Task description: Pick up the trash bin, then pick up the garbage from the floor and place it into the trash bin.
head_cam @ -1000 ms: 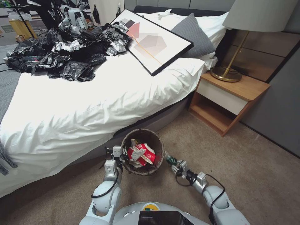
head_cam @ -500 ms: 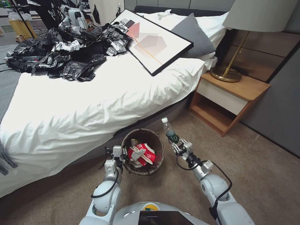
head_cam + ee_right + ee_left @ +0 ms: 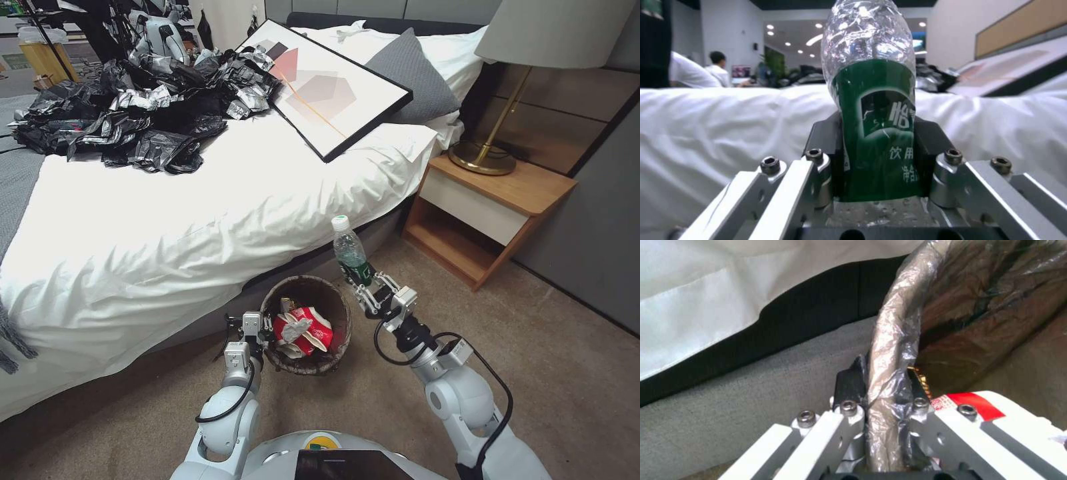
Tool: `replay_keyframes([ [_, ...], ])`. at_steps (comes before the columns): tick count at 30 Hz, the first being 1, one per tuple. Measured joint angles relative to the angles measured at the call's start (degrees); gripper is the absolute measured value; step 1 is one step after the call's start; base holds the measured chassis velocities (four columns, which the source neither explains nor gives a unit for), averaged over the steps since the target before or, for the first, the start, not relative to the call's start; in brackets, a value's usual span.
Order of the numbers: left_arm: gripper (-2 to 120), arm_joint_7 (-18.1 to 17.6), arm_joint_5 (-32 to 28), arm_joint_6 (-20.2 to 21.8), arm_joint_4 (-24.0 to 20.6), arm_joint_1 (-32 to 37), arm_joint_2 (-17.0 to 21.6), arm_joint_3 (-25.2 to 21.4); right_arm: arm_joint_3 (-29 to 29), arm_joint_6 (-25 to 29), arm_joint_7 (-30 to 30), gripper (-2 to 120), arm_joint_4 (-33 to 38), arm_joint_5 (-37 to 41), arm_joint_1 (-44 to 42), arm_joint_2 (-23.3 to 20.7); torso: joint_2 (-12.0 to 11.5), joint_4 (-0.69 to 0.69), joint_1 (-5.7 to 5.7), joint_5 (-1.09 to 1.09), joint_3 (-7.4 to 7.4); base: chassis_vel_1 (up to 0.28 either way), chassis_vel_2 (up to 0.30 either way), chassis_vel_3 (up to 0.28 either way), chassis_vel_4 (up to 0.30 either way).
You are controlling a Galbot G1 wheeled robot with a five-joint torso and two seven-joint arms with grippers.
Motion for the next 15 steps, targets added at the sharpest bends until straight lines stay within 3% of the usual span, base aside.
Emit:
replay_keyframes([
  [7, 5, 0.0, 0.1, 0.0, 0.1, 0.0, 0.0, 0.2, -4.9, -1.3, 1.6, 27, 3.1, -2.0, -1.8, -3.2, 0.0, 0.00, 0.00, 0.01, 0.00, 0.000, 0.000, 0.000, 0.000],
  [15, 5, 0.0, 0.5, 0.0, 0.1, 0.0, -0.3, 0.6, -11.1, -2.2, 3.4, 27, -1.5, -5.2, -1.2, -6.8, 0.0, 0.00, 0.00, 0.01, 0.00, 0.000, 0.000, 0.000, 0.000],
])
